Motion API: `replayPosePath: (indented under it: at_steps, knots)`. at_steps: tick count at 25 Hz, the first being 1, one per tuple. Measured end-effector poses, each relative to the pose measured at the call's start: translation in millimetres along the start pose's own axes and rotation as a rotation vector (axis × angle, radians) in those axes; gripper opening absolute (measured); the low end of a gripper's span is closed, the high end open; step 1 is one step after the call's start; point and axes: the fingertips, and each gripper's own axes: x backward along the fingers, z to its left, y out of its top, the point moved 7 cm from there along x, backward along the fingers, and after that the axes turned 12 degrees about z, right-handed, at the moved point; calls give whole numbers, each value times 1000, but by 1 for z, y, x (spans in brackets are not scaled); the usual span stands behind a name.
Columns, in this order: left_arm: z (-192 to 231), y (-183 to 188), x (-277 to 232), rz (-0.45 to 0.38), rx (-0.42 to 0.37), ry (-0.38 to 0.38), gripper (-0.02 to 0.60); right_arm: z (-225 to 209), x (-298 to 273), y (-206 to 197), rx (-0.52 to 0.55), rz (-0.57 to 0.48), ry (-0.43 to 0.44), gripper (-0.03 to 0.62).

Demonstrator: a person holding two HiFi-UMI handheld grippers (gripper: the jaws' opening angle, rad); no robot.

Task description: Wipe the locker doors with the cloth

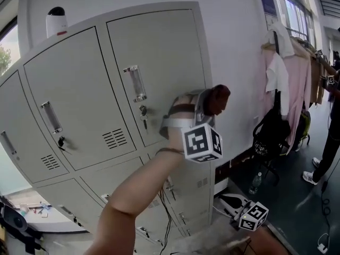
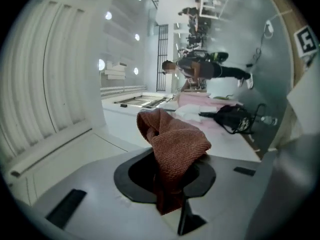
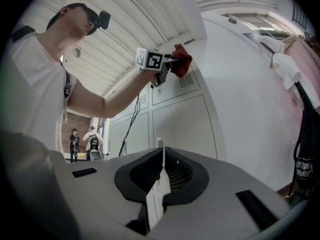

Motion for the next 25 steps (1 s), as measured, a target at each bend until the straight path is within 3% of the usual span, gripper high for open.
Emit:
replayPosePath:
  at_steps: [4, 10, 16, 19, 22, 25]
  knots:
    - [-73, -48, 41, 11, 172, -147, 69, 7, -5, -1, 12, 49, 27, 18]
    - [-165, -123, 110, 130, 550, -380, 69, 15, -2, -14, -10, 95, 33, 18]
    - [-273, -170, 201, 179, 903, -621, 69, 18, 13, -33, -25, 129, 73, 18]
    - [-311, -187, 245, 234, 1022, -698, 69, 21, 25, -43, -48, 134, 94, 18]
    - [-336, -204, 272, 310, 1198, -761, 69, 21, 33, -54, -61, 154, 94, 18]
    - [-346, -215, 283, 340, 1312, -771, 69, 22, 36, -64, -68, 178, 92, 18]
